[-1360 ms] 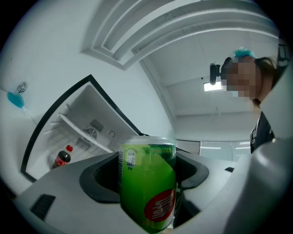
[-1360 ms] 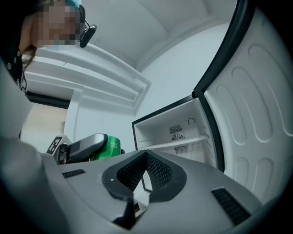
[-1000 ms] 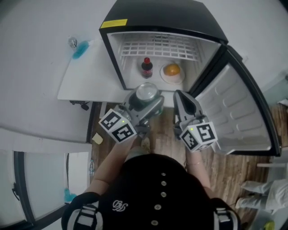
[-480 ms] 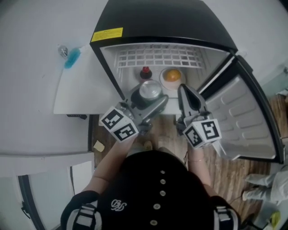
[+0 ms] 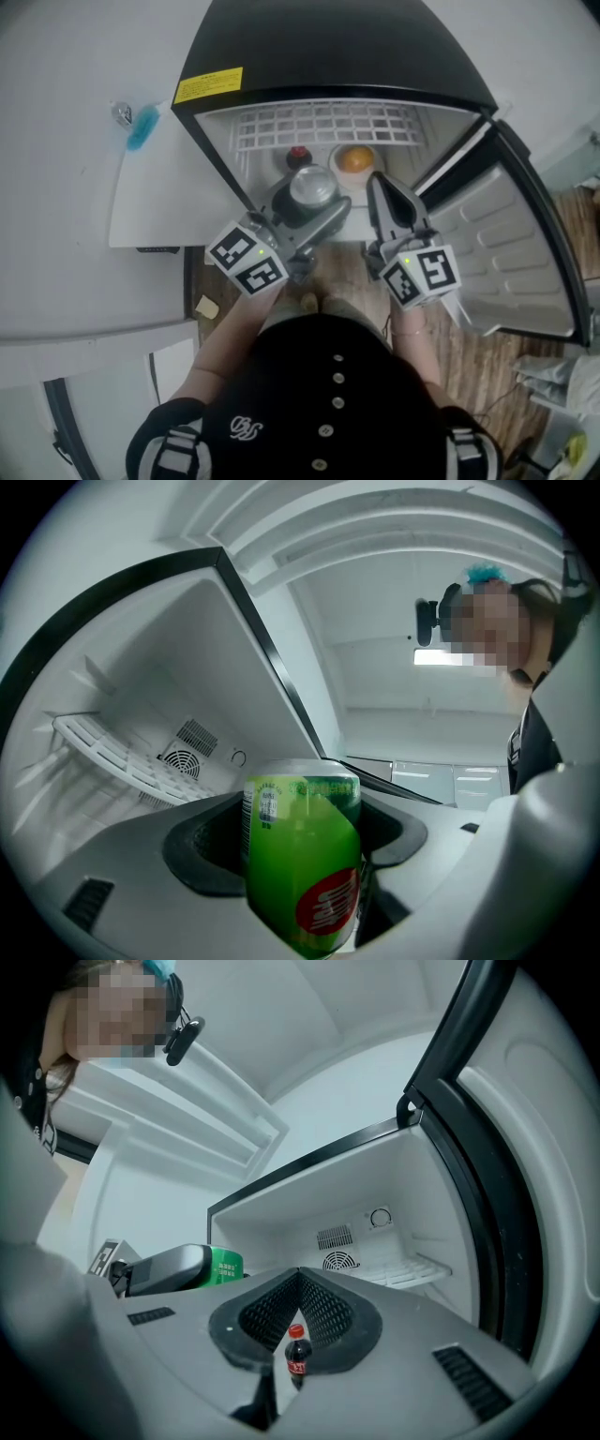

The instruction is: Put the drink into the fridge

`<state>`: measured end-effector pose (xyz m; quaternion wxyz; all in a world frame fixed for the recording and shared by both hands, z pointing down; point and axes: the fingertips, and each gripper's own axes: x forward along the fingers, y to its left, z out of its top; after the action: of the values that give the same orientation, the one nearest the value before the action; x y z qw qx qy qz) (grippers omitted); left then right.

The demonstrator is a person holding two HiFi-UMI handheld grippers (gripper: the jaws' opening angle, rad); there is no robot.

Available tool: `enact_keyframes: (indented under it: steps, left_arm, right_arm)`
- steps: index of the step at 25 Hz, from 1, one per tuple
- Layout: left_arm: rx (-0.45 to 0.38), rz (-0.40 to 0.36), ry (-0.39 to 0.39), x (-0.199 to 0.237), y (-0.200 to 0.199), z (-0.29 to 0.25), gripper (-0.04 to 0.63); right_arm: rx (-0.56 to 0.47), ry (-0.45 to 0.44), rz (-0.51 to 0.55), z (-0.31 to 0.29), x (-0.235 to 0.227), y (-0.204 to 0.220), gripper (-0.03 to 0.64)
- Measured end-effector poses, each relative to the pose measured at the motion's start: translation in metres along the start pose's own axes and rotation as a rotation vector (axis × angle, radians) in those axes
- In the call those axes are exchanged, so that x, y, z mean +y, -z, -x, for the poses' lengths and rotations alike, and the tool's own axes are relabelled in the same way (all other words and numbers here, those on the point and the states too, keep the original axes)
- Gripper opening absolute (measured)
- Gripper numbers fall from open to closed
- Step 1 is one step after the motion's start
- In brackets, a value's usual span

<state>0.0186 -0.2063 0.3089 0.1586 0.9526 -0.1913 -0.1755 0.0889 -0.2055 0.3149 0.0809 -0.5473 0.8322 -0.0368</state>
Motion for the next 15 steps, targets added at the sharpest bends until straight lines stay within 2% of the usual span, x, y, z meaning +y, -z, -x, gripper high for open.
enact_keyframes:
  steps: [10,15]
  left_arm:
    - [-0.010,-0.023,-0.045,-0.003,-0.004,-0.008,0.345]
    - [-0.013,-0.074,-0.069,-0.003,-0.011,-0.012,0.345]
  right_arm:
    - [0.016,-0.053,0.003,0.001,-0.001,-0.003,0.008]
    - [0.012,-0.080,0.008,0.001,0.004,-0.006,0.008]
